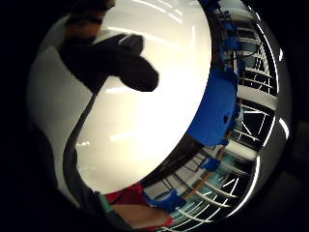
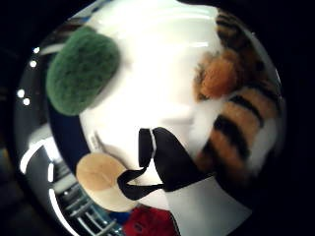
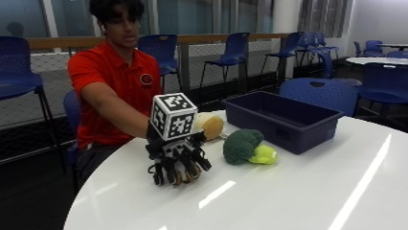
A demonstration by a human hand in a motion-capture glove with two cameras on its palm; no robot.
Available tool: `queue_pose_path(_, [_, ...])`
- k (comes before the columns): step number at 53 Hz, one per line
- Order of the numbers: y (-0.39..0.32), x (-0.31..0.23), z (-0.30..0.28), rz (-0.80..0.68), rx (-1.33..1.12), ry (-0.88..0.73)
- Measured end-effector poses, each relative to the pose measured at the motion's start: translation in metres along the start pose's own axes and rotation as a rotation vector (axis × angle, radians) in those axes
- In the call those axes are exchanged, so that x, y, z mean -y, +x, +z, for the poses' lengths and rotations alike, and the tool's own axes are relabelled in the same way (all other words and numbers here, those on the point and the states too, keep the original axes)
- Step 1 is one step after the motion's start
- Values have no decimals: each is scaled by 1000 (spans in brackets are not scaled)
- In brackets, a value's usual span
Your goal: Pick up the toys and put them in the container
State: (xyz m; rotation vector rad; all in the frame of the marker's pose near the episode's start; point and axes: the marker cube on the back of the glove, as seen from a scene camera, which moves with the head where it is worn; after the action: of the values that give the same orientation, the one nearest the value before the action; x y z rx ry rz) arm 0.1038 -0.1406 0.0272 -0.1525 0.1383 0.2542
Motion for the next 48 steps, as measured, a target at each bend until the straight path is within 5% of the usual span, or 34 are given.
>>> queue_pose_path(12, [6,1,4,8,10,-110])
queue_pose_path(48, [-7,-8,3,-81,94,204])
